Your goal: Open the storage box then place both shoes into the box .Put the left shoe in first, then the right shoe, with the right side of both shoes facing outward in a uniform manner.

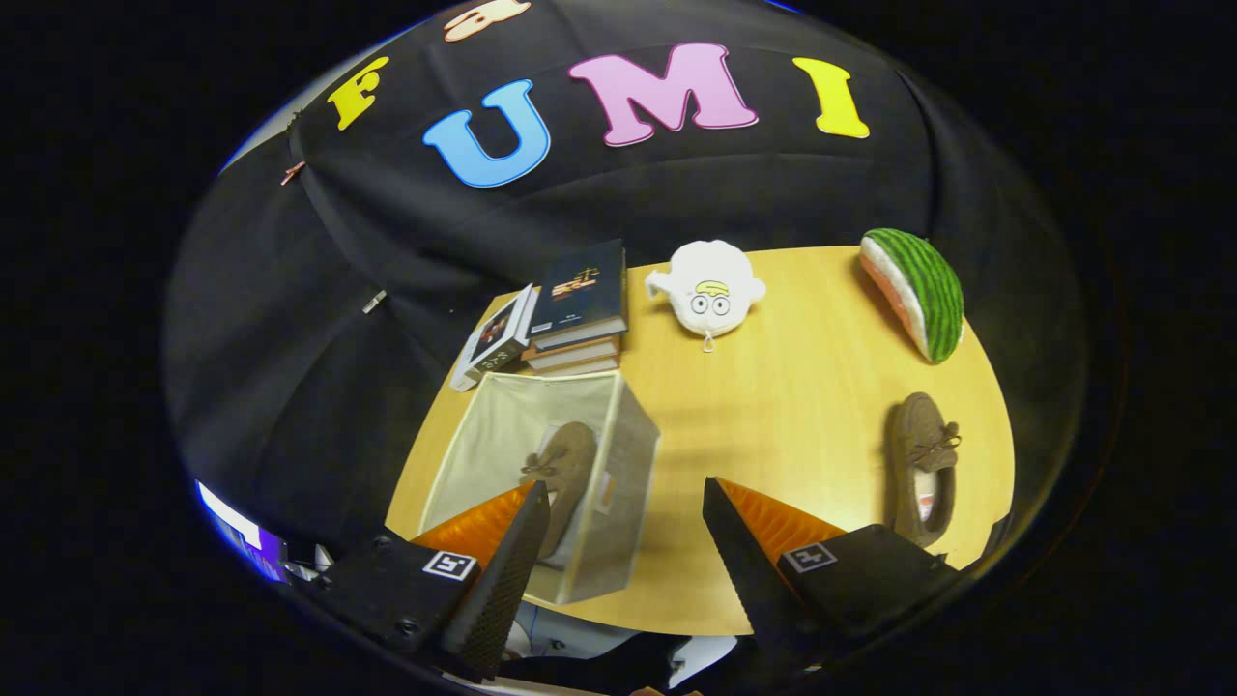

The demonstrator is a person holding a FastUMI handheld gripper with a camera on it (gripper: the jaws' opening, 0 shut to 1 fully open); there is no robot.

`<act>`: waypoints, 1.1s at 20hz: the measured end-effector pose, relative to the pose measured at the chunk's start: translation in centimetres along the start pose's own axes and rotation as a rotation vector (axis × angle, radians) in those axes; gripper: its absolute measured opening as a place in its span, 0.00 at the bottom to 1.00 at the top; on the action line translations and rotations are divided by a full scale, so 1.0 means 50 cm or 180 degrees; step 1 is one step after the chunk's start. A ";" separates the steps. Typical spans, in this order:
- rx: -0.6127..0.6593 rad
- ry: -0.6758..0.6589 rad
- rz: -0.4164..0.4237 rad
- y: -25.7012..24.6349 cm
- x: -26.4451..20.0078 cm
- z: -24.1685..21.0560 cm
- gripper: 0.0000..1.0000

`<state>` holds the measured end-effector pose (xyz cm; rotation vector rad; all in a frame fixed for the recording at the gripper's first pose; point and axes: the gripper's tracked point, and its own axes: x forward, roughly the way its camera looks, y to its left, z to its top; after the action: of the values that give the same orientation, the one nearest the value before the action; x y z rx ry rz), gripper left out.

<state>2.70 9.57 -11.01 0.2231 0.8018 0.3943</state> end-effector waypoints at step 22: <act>0.0175 0.0584 -0.0770 -0.658 0.016 -0.138 0.99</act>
<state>6.61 -19.55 -27.39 0.1401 1.0087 0.1659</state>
